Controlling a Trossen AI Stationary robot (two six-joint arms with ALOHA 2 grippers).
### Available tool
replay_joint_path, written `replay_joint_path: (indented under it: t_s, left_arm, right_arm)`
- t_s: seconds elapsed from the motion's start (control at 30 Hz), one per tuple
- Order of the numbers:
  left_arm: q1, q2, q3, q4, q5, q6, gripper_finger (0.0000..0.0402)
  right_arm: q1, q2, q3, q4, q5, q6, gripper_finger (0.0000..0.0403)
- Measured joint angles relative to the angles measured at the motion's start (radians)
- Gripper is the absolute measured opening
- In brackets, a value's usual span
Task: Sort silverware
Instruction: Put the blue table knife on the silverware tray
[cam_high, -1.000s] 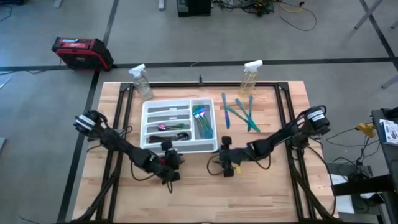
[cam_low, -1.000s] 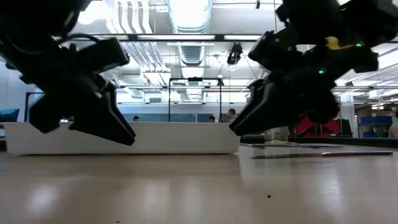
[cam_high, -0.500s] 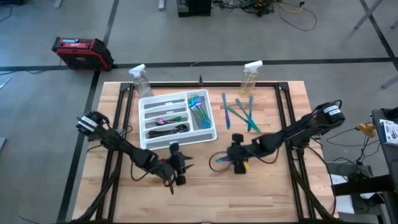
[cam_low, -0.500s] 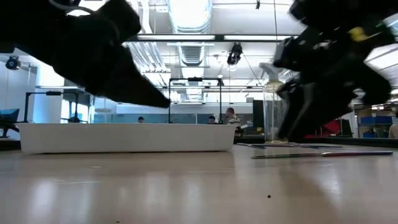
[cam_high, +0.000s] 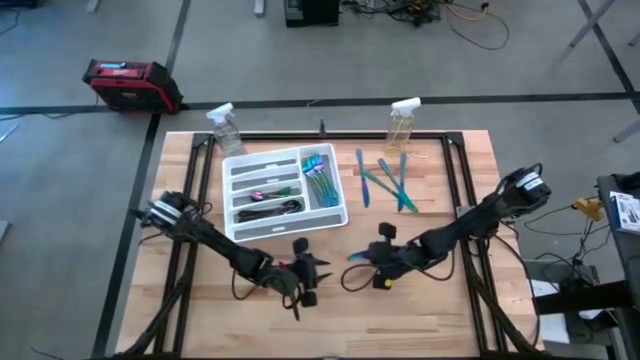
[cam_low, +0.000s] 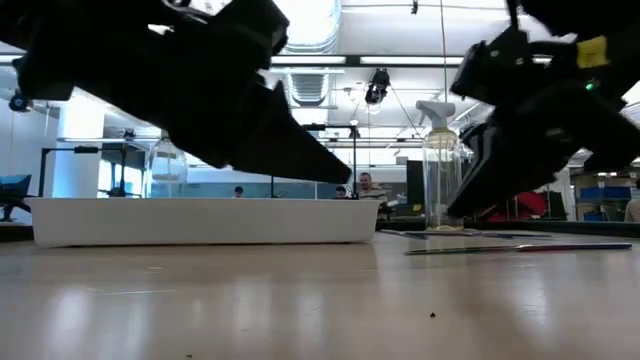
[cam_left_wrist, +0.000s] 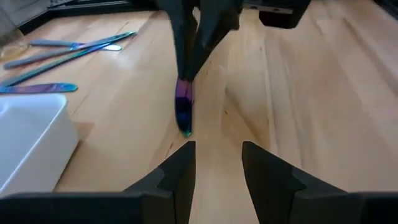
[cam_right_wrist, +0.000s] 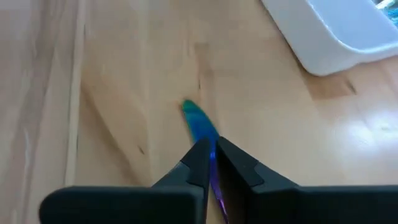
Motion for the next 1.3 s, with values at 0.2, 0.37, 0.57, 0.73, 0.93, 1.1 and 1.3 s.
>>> replay_joint_path:
  t_s: [0.2,0.37,0.57,0.73,0.93,1.1,1.3]
  left_arm:
    - [0.007,0.011,0.023,-0.084,0.001,-0.023,0.0117]
    - [0.011,0.008,0.016,-0.088,0.0,-0.053,0.0117]
    - [0.012,0.005,0.01,-0.105,-0.002,-0.055,0.0117]
    - [0.012,0.004,0.006,-0.107,-0.002,-0.067,0.0117]
    - [0.013,0.007,-0.005,-0.117,-0.006,-0.087,0.0116]
    - [0.023,0.007,-0.009,-0.112,-0.012,-0.082,0.0116]
    - [0.035,0.008,-0.009,-0.111,-0.012,-0.084,0.0116]
  right_arm:
    - [-0.03,0.13,0.05,0.059,-0.053,-0.005,0.0002]
    - [-0.061,0.246,0.164,0.078,-0.041,-0.048,0.0001]
    - [-0.054,0.307,0.314,0.018,-0.061,-0.142,0.0]
    - [-0.05,0.241,0.349,-0.243,0.043,-0.09,0.0]
    - [-0.05,0.209,0.305,-0.459,0.102,0.065,0.0]
    - [-0.057,0.217,0.262,-0.329,0.061,0.105,0.0]
    - [-0.061,0.244,0.248,-0.048,0.007,-0.005,0.0]
